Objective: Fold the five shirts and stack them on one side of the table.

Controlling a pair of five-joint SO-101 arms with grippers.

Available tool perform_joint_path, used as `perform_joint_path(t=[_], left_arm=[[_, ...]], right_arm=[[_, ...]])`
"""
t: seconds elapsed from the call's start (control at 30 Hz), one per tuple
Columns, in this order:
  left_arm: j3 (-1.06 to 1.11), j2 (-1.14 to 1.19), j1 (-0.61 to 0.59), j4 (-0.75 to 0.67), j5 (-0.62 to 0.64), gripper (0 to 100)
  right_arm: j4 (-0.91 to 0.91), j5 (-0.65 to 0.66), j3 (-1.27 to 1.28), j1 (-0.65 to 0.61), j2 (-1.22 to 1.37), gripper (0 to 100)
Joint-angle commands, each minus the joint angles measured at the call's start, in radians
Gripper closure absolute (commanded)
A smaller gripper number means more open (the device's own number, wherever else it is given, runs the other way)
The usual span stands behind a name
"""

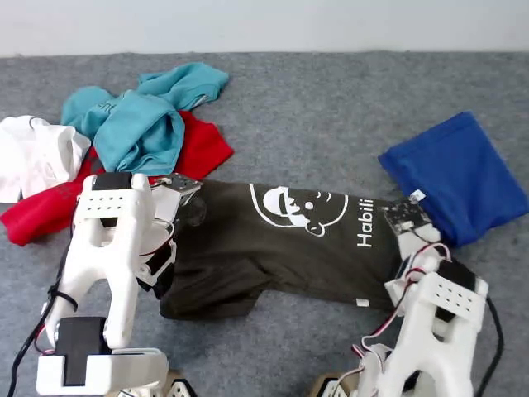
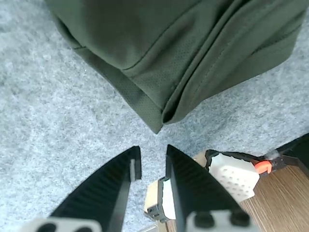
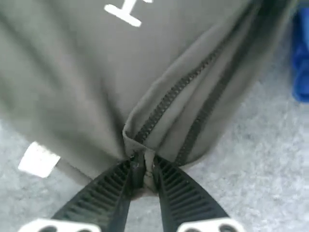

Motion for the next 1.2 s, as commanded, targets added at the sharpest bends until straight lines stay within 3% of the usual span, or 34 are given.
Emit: perform_joint_path(t=[0.0,0.2,0.43,0.57,0.67,0.83,1.17], left_arm=[[0.002,-0.032,0.003,0.015,0.008,91],[0.002,-0.032,0.003,0.015,0.008,91],[0.002,-0.032,0.003,0.012,0.008,91],[0.001,-0.032,0.003,0.011,0.008,91],[-0.002,-0.034,0.003,0.011,0.008,91],[-0.004,-0.040,0.002,0.011,0.008,91],[-0.002,-0.038,0.002,0.009,0.008,91]], right_arm=[[-0.087,0.012,0.011,0.077,-0.018,94.8],[-0.079,0.011,0.026,0.122,-0.025,77.4],[0.160,0.009,-0.117,0.117,-0.125,76.5],[0.133,-0.021,-0.158,0.120,-0.147,76.8],[0.012,-0.167,-0.160,0.113,-0.124,76.8],[-0.099,-0.262,-0.192,0.012,-0.001,76.8],[-0.110,-0.374,-0.703,0.076,0.518,76.8]])
